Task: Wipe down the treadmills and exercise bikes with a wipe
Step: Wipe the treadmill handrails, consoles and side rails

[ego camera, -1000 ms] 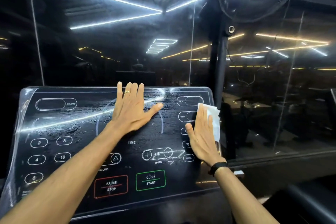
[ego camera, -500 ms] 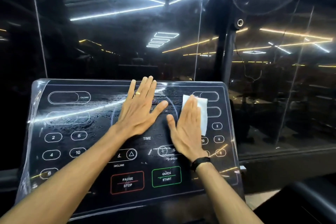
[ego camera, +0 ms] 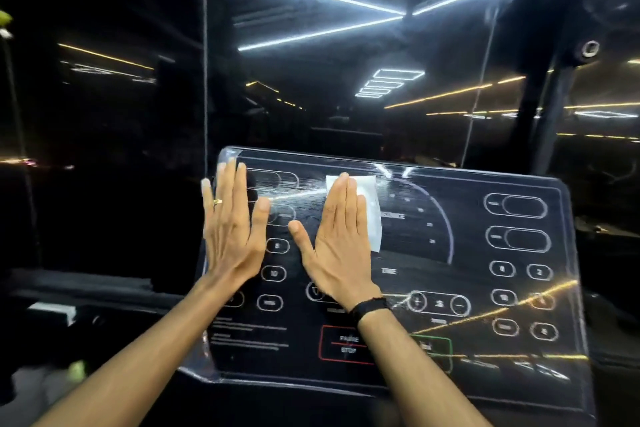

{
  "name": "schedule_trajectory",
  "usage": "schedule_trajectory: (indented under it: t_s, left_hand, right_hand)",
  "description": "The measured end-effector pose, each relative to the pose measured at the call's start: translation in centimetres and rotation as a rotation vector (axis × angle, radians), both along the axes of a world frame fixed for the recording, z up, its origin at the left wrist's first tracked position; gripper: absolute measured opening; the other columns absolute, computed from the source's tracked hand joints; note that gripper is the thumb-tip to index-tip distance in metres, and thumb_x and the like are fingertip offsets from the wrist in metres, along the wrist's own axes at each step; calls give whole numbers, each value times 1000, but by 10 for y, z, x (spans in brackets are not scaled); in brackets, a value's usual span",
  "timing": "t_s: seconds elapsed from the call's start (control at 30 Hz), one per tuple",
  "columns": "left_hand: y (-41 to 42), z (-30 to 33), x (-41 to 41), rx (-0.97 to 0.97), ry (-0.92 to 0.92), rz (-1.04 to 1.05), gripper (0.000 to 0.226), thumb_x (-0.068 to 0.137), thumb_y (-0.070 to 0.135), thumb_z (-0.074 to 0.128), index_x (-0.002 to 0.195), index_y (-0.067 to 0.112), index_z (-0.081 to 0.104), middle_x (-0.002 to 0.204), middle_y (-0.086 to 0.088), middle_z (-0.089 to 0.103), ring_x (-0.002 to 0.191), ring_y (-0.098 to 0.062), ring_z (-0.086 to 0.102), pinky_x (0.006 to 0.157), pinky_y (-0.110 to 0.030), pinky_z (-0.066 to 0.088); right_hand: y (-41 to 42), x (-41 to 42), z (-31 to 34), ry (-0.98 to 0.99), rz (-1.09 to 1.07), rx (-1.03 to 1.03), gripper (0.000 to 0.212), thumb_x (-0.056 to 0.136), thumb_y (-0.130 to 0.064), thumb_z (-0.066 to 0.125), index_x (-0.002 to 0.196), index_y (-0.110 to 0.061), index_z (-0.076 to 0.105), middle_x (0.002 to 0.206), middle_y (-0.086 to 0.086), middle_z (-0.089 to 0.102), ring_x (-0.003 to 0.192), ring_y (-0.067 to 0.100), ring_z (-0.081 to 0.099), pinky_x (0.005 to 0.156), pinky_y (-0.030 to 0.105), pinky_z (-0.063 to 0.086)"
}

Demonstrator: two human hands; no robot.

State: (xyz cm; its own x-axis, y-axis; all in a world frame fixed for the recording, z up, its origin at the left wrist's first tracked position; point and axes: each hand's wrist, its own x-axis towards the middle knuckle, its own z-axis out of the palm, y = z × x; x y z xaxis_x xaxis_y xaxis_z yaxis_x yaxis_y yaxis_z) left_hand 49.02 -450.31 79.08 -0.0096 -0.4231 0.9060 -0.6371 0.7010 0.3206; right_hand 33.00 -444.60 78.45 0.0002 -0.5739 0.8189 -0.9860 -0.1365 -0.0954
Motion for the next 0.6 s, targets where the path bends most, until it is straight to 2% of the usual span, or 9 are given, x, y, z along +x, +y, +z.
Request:
schedule_trajectory:
  t_s: [0.1,0.17,0.27,0.33,0.4,0.47,0.6]
  left_hand:
    - [-5,-7,27,95,105,-8,72,102,53,13,158,8,16,165,-8,16,153,-14,6,125,-43,2]
    - [-1,-12,40,226,169,-51,73,99,58,12,159,17,14,165,-5,16,152,-11,5,125,-36,2]
    - [5,-19,51,390,207,-92,59,105,52,19,158,26,17,163,-2,23,145,-4,9,122,-34,7]
    - [4,-25,56,429,230,-108,62,103,58,15,158,31,19,161,3,29,148,-10,14,122,-38,11]
    - [2,-27,62,477,296,-161,79,89,72,6,156,34,23,158,7,36,149,-19,26,122,-39,18]
    - [0,-28,64,518,367,-244,86,83,76,5,153,34,32,152,7,46,142,-16,39,117,-33,24]
    - [3,-27,65,570,583,-474,89,87,80,14,146,22,47,142,-5,56,133,-13,49,116,-34,32]
  right_hand:
    - [-14,32,-2,29,54,-1,95,97,-69,14,155,1,-12,165,16,-18,153,25,-17,125,45,-2]
    - [-23,52,-4,40,92,12,94,97,-69,12,156,1,-11,165,16,-18,153,25,-17,125,45,-1]
    - [-34,75,-5,69,122,24,93,97,-68,14,156,1,-8,165,15,-16,153,24,-16,125,45,0]
    - [-39,87,-6,103,132,40,92,98,-67,13,157,0,-6,166,15,-15,153,23,-17,126,44,0]
    - [-44,97,-5,155,127,59,89,98,-66,8,157,-1,-6,166,14,-16,153,22,-19,126,44,1]
    - [-47,102,-4,198,135,75,88,98,-66,3,157,-1,-6,166,14,-15,153,22,-18,126,44,2]
    - [-46,107,-6,280,232,92,86,99,-62,-1,158,0,2,167,15,-6,154,21,-13,126,43,1]
